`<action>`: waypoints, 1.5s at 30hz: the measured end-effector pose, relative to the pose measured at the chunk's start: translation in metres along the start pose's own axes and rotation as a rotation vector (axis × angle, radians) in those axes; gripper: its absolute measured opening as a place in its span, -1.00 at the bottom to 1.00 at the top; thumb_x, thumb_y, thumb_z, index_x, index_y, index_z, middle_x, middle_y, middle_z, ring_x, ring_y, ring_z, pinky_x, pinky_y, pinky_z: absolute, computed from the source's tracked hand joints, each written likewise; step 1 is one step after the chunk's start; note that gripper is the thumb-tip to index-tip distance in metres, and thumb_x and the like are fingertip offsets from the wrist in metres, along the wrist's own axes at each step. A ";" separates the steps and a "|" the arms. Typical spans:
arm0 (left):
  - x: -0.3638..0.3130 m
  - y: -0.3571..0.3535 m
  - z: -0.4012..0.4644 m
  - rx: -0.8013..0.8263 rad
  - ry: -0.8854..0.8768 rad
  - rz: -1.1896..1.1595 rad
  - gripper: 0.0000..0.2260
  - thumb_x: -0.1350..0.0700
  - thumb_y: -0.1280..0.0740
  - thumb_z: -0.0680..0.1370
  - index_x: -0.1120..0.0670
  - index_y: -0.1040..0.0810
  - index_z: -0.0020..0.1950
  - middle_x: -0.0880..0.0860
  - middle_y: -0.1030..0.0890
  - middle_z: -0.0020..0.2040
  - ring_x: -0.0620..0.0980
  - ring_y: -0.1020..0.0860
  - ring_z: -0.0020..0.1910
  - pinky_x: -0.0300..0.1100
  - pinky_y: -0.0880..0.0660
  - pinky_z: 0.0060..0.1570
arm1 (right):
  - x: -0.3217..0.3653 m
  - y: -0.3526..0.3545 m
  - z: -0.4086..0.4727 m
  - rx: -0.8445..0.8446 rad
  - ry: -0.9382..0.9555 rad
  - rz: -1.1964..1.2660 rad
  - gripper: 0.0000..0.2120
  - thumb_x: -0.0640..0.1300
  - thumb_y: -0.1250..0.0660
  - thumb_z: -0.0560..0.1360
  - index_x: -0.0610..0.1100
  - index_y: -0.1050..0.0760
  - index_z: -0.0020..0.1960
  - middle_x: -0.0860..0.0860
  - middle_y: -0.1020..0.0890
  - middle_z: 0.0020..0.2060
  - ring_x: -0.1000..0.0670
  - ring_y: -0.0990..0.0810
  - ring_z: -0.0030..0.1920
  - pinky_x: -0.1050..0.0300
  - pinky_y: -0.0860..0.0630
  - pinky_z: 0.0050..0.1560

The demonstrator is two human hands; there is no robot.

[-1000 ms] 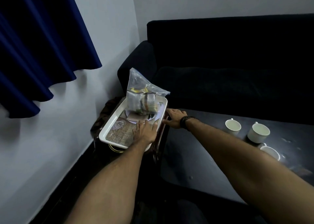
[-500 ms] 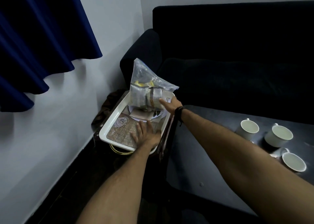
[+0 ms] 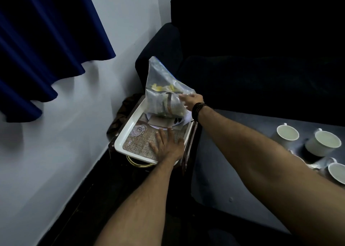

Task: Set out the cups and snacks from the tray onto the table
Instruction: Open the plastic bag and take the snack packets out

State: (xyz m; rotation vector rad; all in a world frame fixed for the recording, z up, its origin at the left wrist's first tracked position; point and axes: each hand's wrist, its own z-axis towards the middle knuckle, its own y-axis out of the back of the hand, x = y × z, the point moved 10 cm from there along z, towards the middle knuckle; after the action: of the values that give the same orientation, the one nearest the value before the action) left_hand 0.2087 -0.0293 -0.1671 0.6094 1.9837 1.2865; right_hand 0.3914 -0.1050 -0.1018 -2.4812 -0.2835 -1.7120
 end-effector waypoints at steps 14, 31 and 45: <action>-0.020 0.017 -0.004 0.094 0.024 -0.064 -0.41 -0.14 -0.04 0.61 0.05 -0.09 0.60 0.17 -0.04 0.62 0.15 0.04 0.60 0.18 0.05 0.52 | 0.126 0.102 -0.075 0.088 0.380 0.142 -0.89 -0.17 -0.35 0.57 -0.23 -0.52 0.00 -0.09 -0.54 -0.24 0.02 -0.50 -0.32 0.12 -0.49 -0.30; -0.155 0.052 -0.141 -0.028 -0.174 -0.379 -0.49 -0.14 -0.20 0.61 0.11 -0.36 0.48 0.21 -0.42 0.44 0.22 -0.40 0.41 0.01 -0.36 0.34 | -0.010 0.244 -0.190 -0.130 0.240 0.128 -0.88 -0.15 -0.39 0.54 -0.15 -0.53 -0.14 -0.13 -0.57 -0.17 -0.06 -0.52 -0.09 -0.12 -0.50 0.00; -0.176 -0.035 -0.238 0.460 0.209 -1.041 -0.19 -0.37 -0.31 0.45 0.10 -0.22 0.51 0.09 -0.58 0.09 0.13 -0.62 -0.04 -0.01 -0.58 -0.16 | -0.087 0.273 -0.252 -0.037 0.240 -0.196 -0.81 -0.33 -0.52 0.33 -0.35 -0.65 -0.07 -0.23 -0.71 -0.10 -0.03 -0.60 -0.10 -0.03 -0.54 0.11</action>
State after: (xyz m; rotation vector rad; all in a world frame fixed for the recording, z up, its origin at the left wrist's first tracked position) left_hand 0.1436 -0.3080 -0.0826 -0.3880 2.2620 0.2596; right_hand 0.1908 -0.4296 -0.0897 -2.3053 -0.4874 -2.0856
